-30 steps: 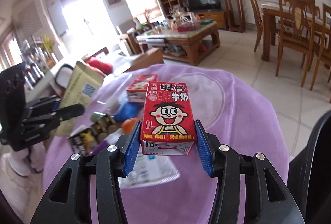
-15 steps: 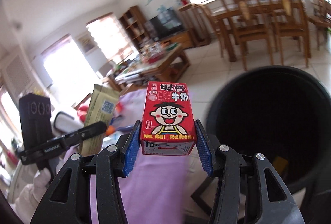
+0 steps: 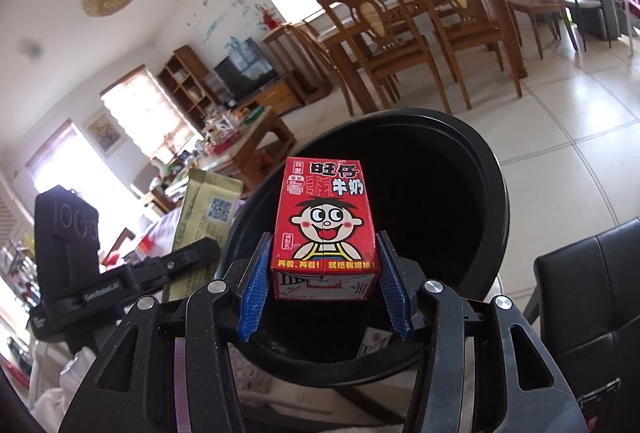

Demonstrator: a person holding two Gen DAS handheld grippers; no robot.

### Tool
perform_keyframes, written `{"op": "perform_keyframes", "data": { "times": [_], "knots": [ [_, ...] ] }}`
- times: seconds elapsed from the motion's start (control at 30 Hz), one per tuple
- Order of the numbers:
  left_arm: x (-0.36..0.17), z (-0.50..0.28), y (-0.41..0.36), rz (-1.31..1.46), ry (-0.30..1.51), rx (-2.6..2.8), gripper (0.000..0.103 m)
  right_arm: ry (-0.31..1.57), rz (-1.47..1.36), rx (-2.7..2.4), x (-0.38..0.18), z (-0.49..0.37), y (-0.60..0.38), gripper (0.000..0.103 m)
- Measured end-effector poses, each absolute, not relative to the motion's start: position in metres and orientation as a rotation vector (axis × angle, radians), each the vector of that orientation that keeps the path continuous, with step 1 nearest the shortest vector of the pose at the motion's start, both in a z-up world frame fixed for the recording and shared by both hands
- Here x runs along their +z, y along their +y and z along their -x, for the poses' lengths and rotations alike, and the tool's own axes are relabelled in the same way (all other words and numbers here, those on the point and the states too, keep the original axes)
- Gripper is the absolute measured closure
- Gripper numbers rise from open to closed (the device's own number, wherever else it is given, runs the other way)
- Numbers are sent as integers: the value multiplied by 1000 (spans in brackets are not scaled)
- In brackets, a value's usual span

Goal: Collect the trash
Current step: 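Move both held items over the black bin and open both tools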

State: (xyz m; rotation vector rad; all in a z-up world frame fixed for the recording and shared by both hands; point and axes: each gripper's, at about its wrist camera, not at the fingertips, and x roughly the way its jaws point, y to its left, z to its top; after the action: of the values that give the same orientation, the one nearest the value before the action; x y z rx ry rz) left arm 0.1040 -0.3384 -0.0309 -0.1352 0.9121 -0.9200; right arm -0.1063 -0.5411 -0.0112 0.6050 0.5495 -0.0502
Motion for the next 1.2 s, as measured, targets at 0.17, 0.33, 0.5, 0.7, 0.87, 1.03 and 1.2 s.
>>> {"op": "perform_keyframes", "data": {
  "times": [0.17, 0.33, 0.5, 0.7, 0.87, 1.03, 1.2],
  "knots": [
    [-36, -103, -351, 91, 909, -890, 81, 561, -609, -64, -19, 89, -534, 52],
    [-43, -106, -354, 103, 937, -878, 80, 572, -590, -78, -20, 82, -528, 52],
    [-43, -107, -355, 103, 941, -879, 80, 571, -575, -86, -18, 74, -524, 52],
    [-45, -107, -357, 104, 946, -879, 79, 569, -571, -92, -18, 72, -523, 52],
    [-46, -106, -359, 103, 941, -875, 78, 568, -572, -99, -16, 72, -522, 52],
    [-43, -116, -363, 112, 929, -865, 78, 566, -579, -105, -19, 73, -519, 52],
    [-46, -123, -375, 116, 940, -866, 78, 572, -569, -110, -20, 71, -519, 52]
  ]
}}
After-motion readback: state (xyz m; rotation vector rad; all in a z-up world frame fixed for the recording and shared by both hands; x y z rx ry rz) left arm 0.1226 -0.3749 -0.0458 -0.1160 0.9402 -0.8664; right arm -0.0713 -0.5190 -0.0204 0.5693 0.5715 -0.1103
